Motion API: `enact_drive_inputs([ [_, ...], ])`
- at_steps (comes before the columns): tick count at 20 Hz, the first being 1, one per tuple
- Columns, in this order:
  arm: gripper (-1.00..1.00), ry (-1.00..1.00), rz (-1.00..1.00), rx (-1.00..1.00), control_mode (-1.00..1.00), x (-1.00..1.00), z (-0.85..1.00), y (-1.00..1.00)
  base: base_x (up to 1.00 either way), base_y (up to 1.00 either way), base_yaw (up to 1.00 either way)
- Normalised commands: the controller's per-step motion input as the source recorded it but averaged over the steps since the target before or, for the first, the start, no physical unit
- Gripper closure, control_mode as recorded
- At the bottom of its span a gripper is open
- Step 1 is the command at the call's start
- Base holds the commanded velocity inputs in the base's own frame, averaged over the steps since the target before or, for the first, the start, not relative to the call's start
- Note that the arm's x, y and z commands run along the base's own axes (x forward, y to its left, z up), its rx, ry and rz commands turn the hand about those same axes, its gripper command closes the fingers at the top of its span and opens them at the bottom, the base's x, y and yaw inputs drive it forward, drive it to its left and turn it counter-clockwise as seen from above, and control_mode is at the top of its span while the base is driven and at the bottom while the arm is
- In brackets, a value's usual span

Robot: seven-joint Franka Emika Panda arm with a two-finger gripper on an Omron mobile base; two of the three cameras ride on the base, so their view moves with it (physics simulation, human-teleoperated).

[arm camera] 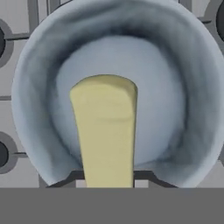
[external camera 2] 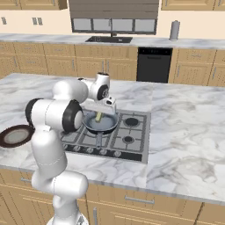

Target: Pick up the butter stick and place it in the pan. Then turn on the burner for the pan.

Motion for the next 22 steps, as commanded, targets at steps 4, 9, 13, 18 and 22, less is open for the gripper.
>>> enact_drive_inputs([
  [4,1.00,0.00,0.00,-0.04,-1.00,0.20,-0.25,0.00,0.00,0.00,0.00],
  [9,1.00,0.00,0.00,-0.04,-1.00,0.25,-0.26,0.00,0.00,0.00,0.00],
  [13,1.00,0.00,0.00,-0.02,-1.00,0.30,-0.23,0.00,0.00,0.00,0.00],
  [18,1.00,0.00,0.00,0.00,-1.00,0.17,-0.11,0.00,0.00,0.00,0.00],
  [22,1.00,0.00,0.00,0.00,-1.00,0.11,-0.17,0.00,0.00,0.00,0.00],
])
